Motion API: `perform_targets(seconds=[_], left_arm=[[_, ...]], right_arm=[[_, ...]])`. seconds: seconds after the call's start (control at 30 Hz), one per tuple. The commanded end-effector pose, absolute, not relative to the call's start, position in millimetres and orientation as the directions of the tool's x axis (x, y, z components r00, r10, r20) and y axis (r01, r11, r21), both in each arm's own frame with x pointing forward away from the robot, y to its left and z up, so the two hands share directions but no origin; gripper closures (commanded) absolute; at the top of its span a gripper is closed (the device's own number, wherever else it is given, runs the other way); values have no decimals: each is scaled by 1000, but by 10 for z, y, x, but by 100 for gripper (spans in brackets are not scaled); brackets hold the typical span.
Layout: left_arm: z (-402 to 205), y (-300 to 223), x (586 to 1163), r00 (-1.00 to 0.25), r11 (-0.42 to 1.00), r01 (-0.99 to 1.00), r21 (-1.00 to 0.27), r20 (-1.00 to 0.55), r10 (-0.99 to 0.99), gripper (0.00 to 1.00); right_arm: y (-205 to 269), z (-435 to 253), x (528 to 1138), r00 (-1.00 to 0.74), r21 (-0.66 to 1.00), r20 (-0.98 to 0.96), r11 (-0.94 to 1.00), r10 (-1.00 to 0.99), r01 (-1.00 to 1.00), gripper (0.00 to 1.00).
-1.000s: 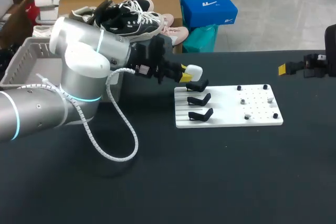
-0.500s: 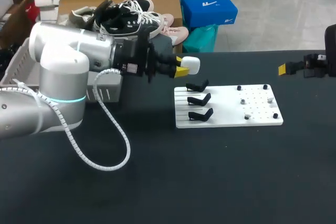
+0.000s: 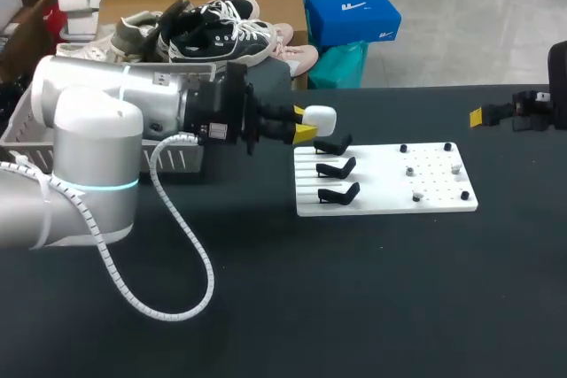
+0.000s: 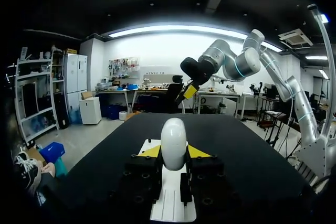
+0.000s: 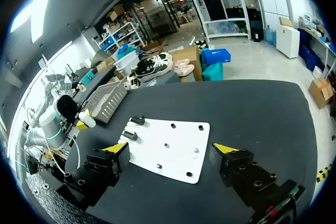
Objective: Pick up each earbud case from the left stands, insert the matching earbuds, close the lid, and place the case in the box.
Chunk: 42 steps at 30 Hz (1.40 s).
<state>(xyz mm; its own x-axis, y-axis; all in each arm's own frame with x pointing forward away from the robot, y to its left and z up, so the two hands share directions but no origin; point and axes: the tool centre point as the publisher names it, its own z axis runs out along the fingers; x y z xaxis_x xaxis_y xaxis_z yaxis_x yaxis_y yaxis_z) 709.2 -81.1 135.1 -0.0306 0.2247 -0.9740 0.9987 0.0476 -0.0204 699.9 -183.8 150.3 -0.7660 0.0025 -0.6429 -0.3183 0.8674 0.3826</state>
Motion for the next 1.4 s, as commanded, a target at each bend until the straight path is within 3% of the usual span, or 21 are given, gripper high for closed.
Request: perform_targets(seconds=[0.03, 0.67, 1.07, 1.4], left_arm=[[1351, -813, 7052, -28, 111, 994, -4, -975, 221, 100], [1339, -843, 7061, -15, 112, 994, 11, -973, 229, 100], [1276, -1173, 7132, 36, 0, 999, 36, -994, 100, 100], [1209, -1266, 7078, 29, -13, 1000, 28, -996, 85, 100]], right_arm=[[-1852, 1499, 7004, -766, 386, -643, 864, 1, -323, 0], [-1852, 1499, 7004, -766, 386, -643, 864, 1, -323, 0], [-1845, 1480, 6970, -770, 383, -638, 864, -9, -327, 0], [-1508, 1515, 6622, -714, 320, -696, 853, -84, -412, 0]])
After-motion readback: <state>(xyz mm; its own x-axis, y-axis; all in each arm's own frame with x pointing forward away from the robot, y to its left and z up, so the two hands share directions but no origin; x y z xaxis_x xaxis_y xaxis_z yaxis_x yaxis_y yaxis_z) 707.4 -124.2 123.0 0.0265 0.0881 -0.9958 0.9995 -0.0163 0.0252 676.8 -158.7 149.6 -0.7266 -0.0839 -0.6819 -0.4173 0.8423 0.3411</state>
